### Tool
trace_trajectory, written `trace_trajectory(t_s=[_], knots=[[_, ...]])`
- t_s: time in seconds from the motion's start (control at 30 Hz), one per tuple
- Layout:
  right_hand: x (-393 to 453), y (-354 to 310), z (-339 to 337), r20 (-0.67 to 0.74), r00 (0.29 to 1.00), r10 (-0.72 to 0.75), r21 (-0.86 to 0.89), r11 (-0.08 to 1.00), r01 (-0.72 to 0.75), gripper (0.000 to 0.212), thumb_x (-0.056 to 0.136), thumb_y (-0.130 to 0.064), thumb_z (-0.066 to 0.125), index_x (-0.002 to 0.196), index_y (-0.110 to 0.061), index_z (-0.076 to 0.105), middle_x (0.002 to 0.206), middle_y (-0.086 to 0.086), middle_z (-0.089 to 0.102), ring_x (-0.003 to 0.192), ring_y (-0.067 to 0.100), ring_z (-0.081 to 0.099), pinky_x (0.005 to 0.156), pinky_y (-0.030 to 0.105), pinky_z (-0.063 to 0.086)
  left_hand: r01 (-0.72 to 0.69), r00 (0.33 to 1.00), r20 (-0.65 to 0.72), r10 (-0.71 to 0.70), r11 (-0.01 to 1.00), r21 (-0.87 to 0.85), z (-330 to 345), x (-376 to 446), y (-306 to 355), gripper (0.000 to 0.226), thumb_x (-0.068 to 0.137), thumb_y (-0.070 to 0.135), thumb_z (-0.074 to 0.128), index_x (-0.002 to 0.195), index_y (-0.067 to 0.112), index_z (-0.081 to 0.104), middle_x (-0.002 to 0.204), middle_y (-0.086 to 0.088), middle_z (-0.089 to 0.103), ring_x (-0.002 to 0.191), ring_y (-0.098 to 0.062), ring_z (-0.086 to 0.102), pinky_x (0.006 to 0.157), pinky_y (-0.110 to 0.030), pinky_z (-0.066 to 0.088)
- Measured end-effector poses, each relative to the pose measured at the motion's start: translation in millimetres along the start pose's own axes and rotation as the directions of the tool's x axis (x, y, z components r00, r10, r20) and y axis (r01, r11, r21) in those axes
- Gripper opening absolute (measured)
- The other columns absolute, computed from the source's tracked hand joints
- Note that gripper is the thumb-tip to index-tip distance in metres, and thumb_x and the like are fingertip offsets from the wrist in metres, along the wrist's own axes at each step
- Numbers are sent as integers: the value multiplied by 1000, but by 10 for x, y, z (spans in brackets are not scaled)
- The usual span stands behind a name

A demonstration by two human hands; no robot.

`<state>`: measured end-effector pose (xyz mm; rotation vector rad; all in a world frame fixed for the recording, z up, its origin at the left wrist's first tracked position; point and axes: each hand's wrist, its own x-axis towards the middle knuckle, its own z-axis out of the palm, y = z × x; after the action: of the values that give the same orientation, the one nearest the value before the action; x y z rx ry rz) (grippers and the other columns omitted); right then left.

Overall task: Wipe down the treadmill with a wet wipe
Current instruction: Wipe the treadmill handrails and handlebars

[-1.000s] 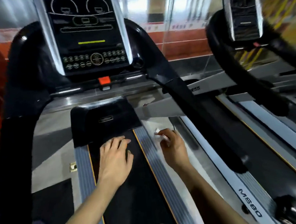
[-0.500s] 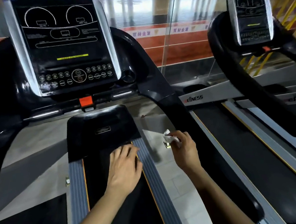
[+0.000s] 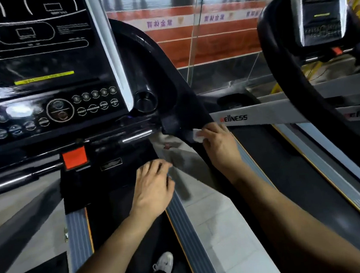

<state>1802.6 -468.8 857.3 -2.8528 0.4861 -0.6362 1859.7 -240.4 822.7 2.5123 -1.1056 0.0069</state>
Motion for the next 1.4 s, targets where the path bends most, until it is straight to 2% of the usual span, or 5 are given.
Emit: trace_trajectory(t_s=[0.17, 0.4, 0.97, 1.13, 1.4], knots=[[718, -49, 394, 101, 935, -341, -145, 925, 352, 41, 90, -35, 40, 95, -14, 74, 98, 3, 67, 94, 27, 55, 76, 36, 43, -13, 998, 55, 14, 999, -33, 67, 621, -251, 38, 97, 24, 55, 135, 19, 59, 138, 1, 55, 130, -23, 47, 113, -41, 32], [600, 320, 794, 215, 898, -384, -96, 907, 410, 36, 95, -20, 42, 117, -13, 70, 121, 4, 66, 103, 27, 58, 88, 34, 43, -78, 996, 45, 81, 995, -57, 282, 1126, -355, 34, 92, 22, 62, 126, 18, 63, 128, 0, 59, 118, -24, 54, 103, -41, 42], [-891, 503, 121, 18, 927, 375, 212, 904, -370, 43, 91, -55, 60, 114, -21, 73, 129, -6, 63, 119, 11, 61, 98, 25, 49, -356, 850, 345, 398, 917, -182, 715, 1386, 282, 75, 99, 16, 47, 163, 34, 10, 169, 12, -16, 156, -17, -13, 125, -48, 12], [-196, 636, 284, 43, 891, 453, 214, 867, -451, 32, 97, -10, 51, 118, -21, 73, 124, 1, 69, 115, 15, 64, 98, 27, 49, -353, 856, 342, 387, 922, -161, 776, 1356, 302, 82, 97, 16, 53, 163, 33, 6, 166, 12, -26, 154, -16, -22, 125, -44, 8], [-87, 844, 237, 80, 897, 435, 313, 843, -437, 33, 94, -12, 50, 110, -26, 75, 111, -6, 72, 104, 9, 66, 93, 25, 50, -310, 878, 348, 327, 945, -105, 786, 1318, 394, 87, 94, 15, 55, 162, 35, 4, 165, 13, -30, 153, -15, -26, 114, -36, -6]])
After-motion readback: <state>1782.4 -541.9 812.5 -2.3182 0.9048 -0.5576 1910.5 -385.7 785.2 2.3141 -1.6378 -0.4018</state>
